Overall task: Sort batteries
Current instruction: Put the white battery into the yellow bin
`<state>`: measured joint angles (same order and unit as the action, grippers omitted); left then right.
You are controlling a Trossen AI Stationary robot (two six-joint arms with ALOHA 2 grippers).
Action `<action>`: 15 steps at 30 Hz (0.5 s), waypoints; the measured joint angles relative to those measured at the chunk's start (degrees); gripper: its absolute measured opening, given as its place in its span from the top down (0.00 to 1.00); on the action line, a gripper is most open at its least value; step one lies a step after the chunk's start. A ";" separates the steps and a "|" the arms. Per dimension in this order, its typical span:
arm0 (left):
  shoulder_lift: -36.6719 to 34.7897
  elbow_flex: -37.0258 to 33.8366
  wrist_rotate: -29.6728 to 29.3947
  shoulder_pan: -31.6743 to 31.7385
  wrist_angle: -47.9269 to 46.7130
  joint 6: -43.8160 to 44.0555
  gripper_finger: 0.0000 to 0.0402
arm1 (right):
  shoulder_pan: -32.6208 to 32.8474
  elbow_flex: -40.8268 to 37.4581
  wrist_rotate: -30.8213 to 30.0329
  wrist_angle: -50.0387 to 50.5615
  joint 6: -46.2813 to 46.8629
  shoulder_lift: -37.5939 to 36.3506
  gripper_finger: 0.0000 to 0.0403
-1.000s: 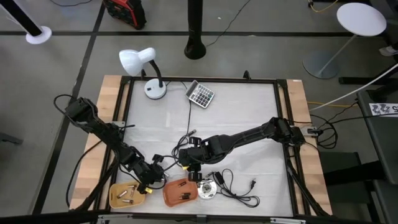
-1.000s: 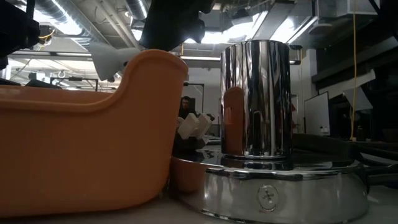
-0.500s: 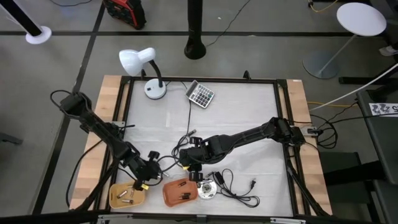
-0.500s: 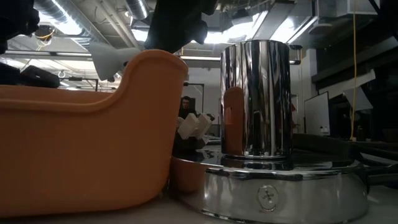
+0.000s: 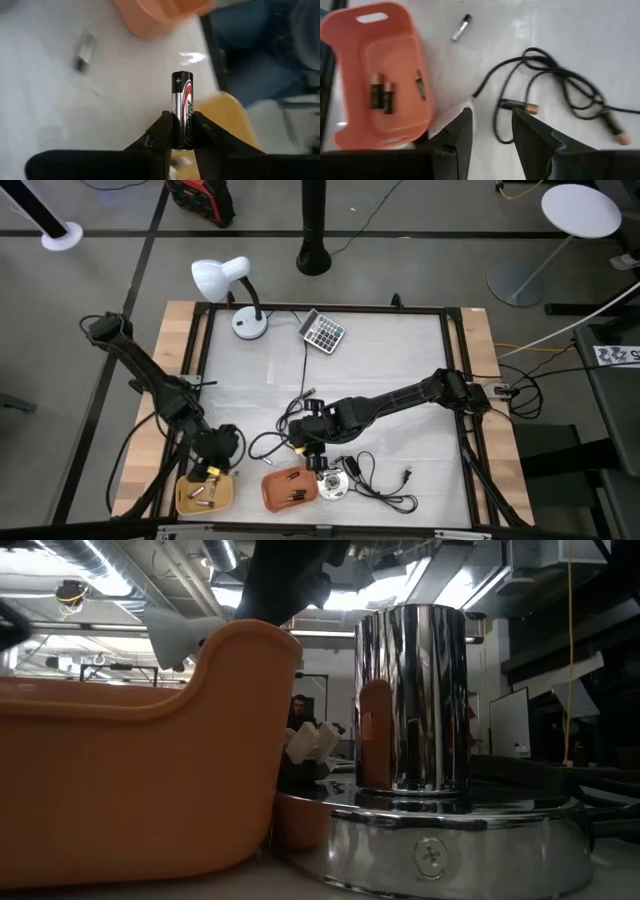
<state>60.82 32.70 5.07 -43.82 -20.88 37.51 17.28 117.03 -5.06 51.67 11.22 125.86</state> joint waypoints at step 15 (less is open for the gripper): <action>-0.61 0.04 3.13 -13.64 0.46 21.62 0.85 | -8.32 0.00 -11.52 7.24 -2.53 0.00 0.67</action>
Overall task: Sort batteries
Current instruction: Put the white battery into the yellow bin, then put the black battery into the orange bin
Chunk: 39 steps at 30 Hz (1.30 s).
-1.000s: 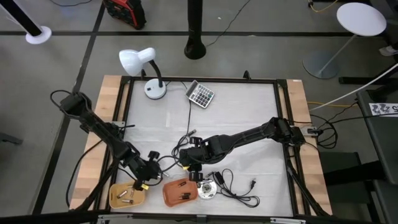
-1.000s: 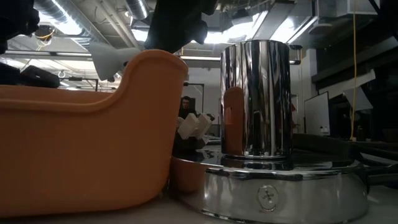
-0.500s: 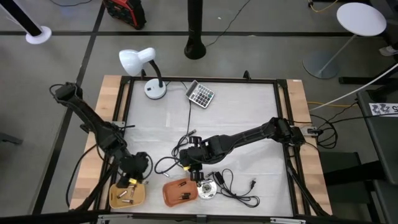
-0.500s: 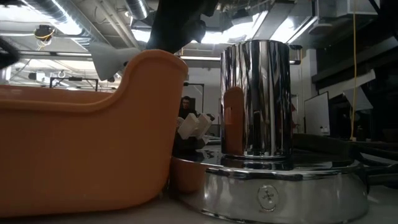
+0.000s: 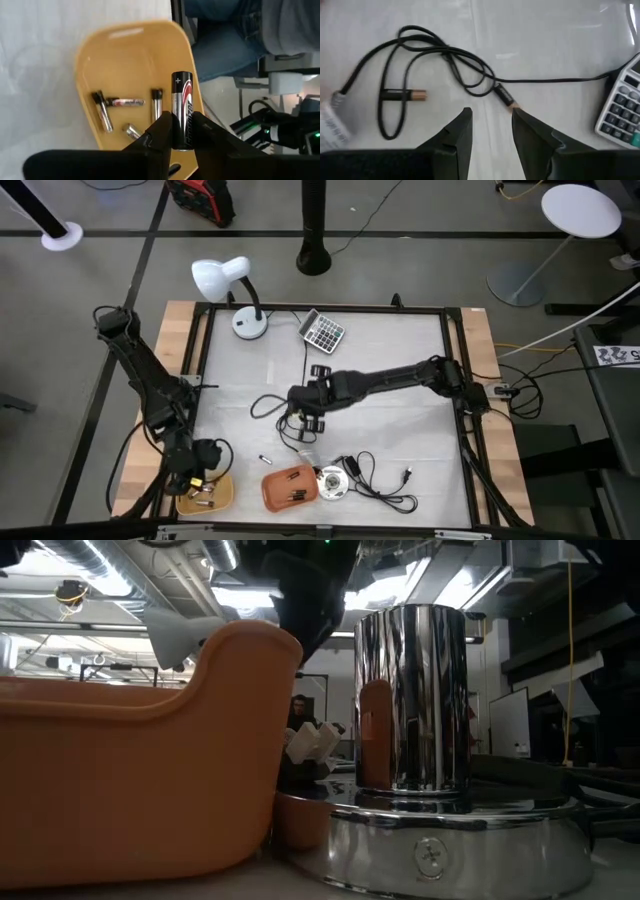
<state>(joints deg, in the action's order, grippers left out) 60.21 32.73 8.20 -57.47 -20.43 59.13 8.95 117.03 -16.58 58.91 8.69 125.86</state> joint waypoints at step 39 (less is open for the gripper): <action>12.43 0.08 -0.98 -2.13 -0.04 3.87 0.60 | -9.10 -19.01 7.17 -22.45 -21.25 0.04 0.67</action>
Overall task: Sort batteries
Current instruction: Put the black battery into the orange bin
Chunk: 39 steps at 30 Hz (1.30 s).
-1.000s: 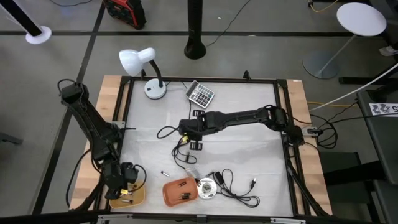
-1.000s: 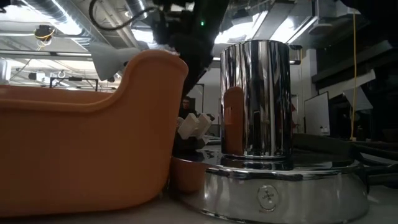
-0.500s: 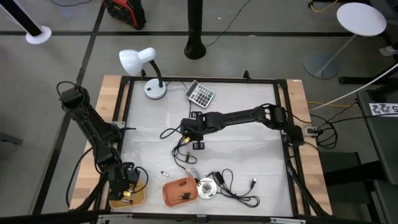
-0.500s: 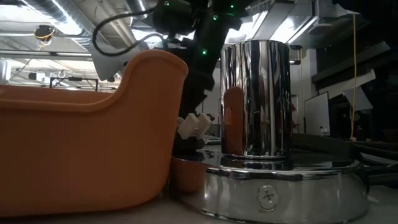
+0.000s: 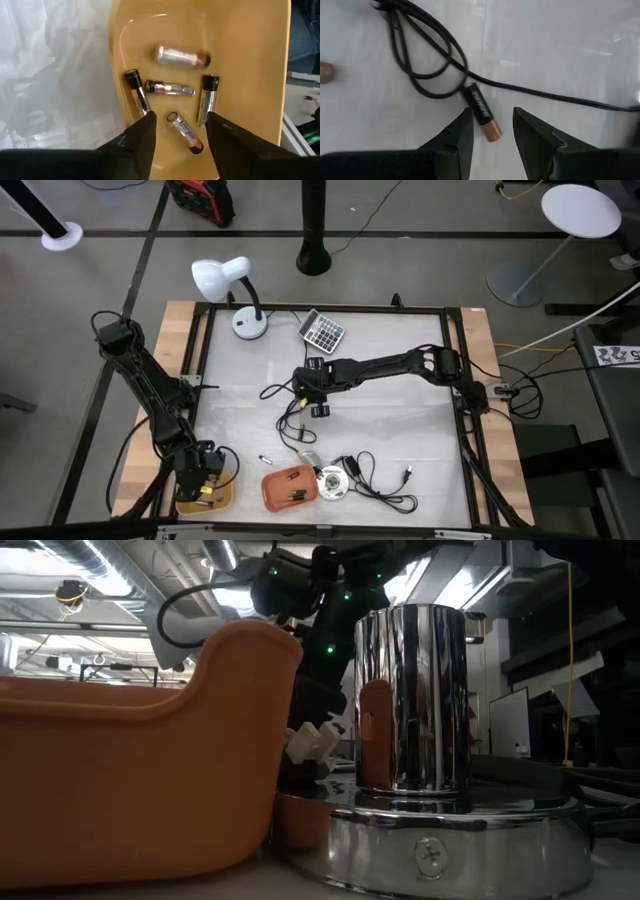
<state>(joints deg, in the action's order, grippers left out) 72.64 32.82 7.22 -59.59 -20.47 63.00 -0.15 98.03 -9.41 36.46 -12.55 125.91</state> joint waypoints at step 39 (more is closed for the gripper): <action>-0.04 0.00 -1.90 0.00 0.04 -1.12 0.59 | -1.33 0.41 6.35 -2.06 2.44 4.22 0.96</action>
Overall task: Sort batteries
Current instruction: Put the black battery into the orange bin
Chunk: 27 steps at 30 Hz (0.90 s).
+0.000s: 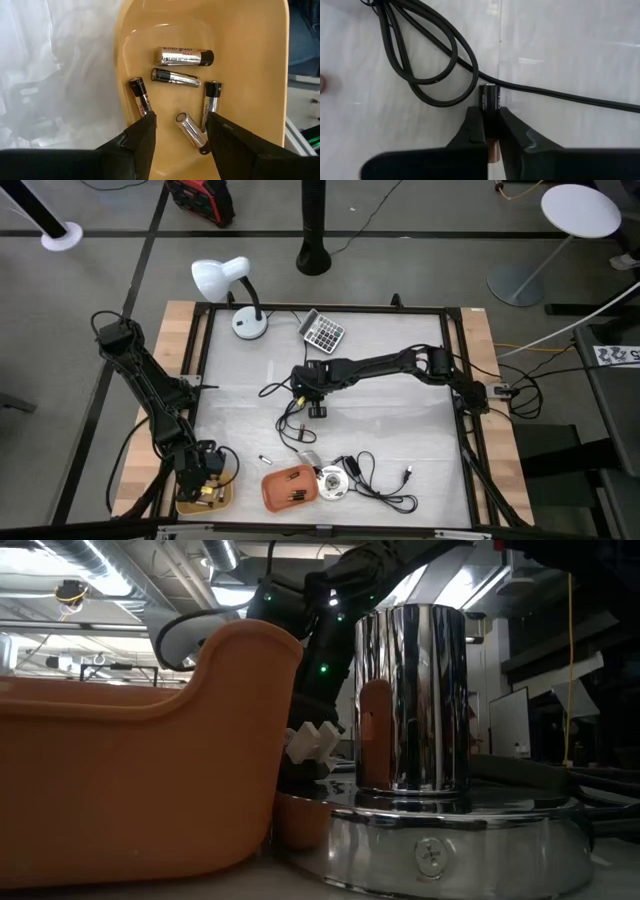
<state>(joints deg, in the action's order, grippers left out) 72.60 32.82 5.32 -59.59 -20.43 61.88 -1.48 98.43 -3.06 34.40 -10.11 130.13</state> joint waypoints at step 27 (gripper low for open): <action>0.00 0.00 -0.46 0.87 0.02 -2.31 0.59 | 5.31 17.11 7.05 13.87 3.29 -1.03 0.93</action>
<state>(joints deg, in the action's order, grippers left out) 72.60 32.82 4.86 -58.72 -20.40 59.57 3.83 115.54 3.99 48.26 -6.81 129.10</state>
